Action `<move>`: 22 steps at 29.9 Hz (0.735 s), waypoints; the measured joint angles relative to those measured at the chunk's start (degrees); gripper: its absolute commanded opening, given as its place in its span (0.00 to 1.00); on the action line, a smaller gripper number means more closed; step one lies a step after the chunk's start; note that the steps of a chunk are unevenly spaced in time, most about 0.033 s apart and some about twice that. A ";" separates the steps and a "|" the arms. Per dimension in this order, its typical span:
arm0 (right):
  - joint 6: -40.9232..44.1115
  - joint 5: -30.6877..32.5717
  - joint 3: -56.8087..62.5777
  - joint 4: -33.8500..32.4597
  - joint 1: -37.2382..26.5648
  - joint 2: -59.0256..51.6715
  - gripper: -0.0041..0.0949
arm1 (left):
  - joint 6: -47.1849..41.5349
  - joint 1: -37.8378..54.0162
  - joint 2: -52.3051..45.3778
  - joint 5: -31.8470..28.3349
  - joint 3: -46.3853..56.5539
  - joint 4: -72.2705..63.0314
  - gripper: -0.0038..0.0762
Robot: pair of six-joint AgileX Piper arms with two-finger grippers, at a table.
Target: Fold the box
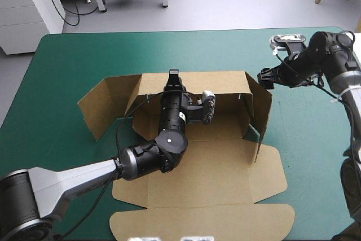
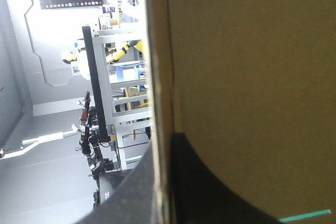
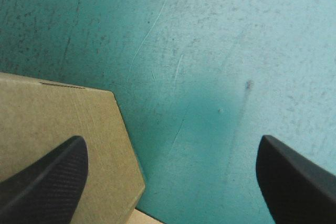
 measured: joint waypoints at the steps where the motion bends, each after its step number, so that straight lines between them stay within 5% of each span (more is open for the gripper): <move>1: -0.17 -0.81 1.36 0.04 0.00 -0.99 0.84 | 0.00 0.00 0.00 0.00 0.00 -0.08 0.04; 14: -2.18 -7.43 20.53 1.21 -0.11 -16.03 0.84 | 0.00 0.00 0.00 0.10 0.00 -0.19 0.04; 22: -14.48 -12.13 30.46 14.17 -0.17 -21.85 0.84 | 0.00 0.00 0.00 0.10 0.00 -0.39 0.04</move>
